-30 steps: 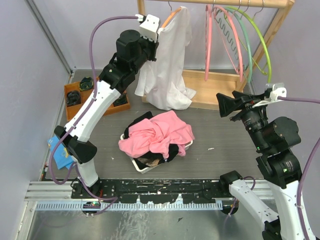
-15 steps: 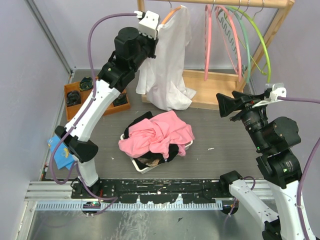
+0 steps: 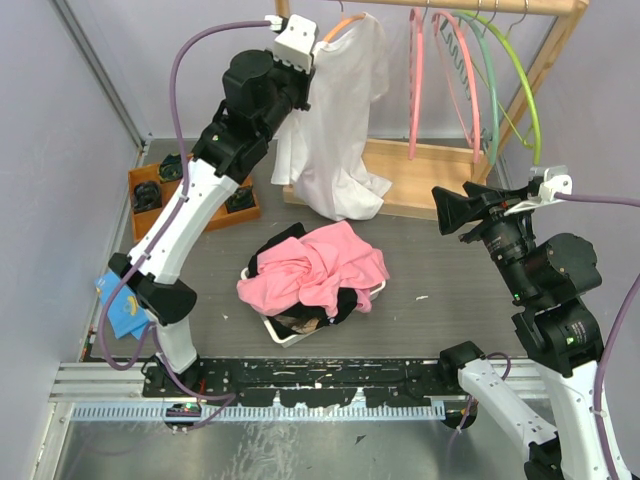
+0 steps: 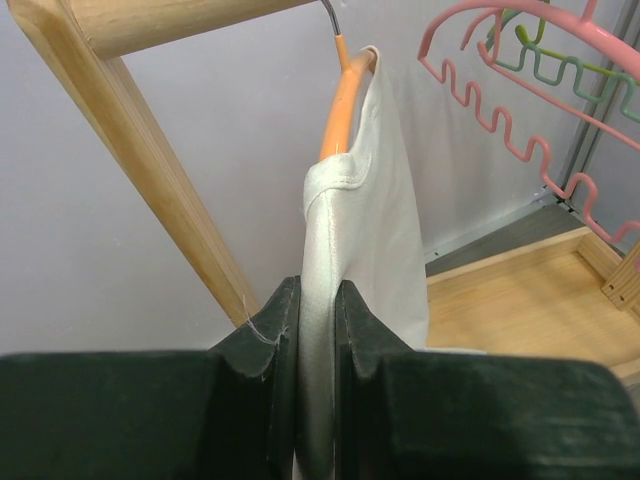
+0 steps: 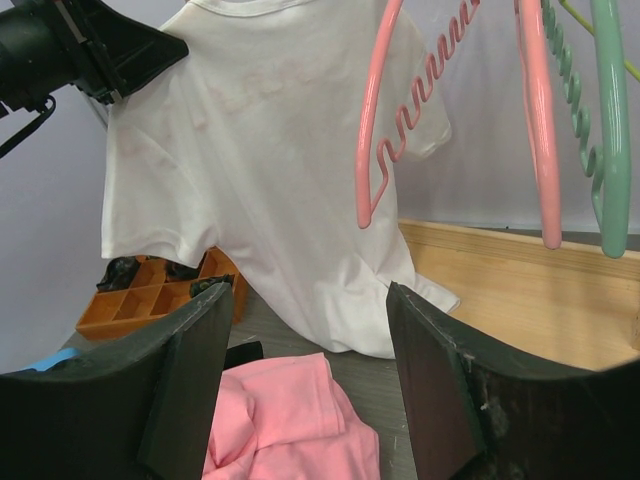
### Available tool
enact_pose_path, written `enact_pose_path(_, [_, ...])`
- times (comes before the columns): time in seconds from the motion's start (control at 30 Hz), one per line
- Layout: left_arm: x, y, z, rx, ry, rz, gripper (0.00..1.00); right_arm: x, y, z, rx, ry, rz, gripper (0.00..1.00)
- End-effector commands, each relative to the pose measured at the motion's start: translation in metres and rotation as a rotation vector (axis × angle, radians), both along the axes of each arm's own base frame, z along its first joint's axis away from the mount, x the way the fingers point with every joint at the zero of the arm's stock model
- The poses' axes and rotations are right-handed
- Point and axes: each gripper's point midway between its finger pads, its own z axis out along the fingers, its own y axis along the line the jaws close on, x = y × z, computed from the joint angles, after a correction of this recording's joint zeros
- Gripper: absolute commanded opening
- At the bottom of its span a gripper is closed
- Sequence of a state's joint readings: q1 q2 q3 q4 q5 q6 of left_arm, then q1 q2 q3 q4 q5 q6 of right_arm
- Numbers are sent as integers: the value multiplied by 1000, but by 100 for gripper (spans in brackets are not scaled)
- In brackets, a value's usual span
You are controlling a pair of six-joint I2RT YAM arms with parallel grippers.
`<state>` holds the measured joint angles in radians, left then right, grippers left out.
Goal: Remove the t-shirt from the hanger
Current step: Pick up the hanger from the clothesline.
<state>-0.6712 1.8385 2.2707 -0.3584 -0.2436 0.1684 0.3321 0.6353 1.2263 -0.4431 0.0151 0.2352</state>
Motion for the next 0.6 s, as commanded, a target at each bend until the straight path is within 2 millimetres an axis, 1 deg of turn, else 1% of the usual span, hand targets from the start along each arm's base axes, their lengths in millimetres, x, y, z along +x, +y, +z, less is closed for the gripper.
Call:
enact_pose_path(0.0, [-6, 16, 69, -114, -186, 43, 0, -3, 2, 16, 10, -45, 16, 68])
enact_pose_path(0.13, [3, 12, 67, -96, -206, 54, 0, -3, 2, 16, 6, -45, 12, 68])
enact_pose_path(0.4, [12, 10, 73, -88, -260, 79, 0, 0, 1, 13, -1, -38, 6, 68])
enact_pose_path(0.57, [18, 9, 68, -48, -279, 94, 0, 1, 1, 11, 0, -35, 5, 68])
